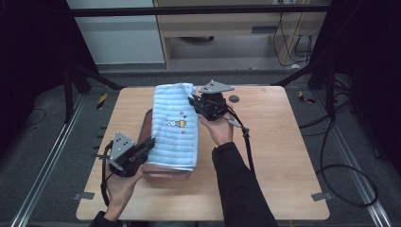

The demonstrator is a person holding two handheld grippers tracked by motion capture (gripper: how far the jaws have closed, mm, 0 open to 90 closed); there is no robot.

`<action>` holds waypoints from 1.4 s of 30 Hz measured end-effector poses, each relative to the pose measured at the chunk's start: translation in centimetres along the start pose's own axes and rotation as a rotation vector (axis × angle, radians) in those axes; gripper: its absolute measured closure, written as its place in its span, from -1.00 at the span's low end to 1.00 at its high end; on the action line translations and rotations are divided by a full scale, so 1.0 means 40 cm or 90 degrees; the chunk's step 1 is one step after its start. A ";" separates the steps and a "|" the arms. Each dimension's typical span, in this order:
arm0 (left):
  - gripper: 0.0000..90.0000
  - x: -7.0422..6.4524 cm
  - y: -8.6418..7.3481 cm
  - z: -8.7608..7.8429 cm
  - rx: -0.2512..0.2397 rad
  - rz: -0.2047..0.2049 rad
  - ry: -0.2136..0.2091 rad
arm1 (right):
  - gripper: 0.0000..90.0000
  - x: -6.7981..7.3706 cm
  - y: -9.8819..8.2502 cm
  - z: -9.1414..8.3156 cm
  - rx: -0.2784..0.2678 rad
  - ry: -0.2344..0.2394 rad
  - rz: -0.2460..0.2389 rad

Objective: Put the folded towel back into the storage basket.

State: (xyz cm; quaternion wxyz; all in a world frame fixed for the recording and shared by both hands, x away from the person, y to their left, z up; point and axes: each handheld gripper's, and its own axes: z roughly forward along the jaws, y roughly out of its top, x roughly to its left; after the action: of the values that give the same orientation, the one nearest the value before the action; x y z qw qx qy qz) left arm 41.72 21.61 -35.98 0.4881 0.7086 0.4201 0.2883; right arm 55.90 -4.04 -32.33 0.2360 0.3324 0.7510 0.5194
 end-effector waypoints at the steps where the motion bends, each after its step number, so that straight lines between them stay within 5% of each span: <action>1: 0.91 0.003 -0.001 0.000 0.001 -0.002 0.001 | 0.83 0.000 0.000 0.000 0.000 0.000 0.000; 20: 0.91 0.057 -0.032 0.021 0.024 -0.008 0.030 | 0.83 0.024 -0.002 0.092 0.017 0.012 -0.009; 42: 0.91 0.076 -0.096 0.088 0.092 0.000 0.042 | 0.83 0.020 -0.077 0.170 0.068 0.003 -0.007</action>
State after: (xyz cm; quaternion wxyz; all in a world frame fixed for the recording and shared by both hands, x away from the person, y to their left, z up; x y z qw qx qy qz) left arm 44.85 23.33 -40.82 0.4217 0.7321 0.4554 0.2807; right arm 59.36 0.05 -37.58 0.2185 0.3392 0.7800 0.4783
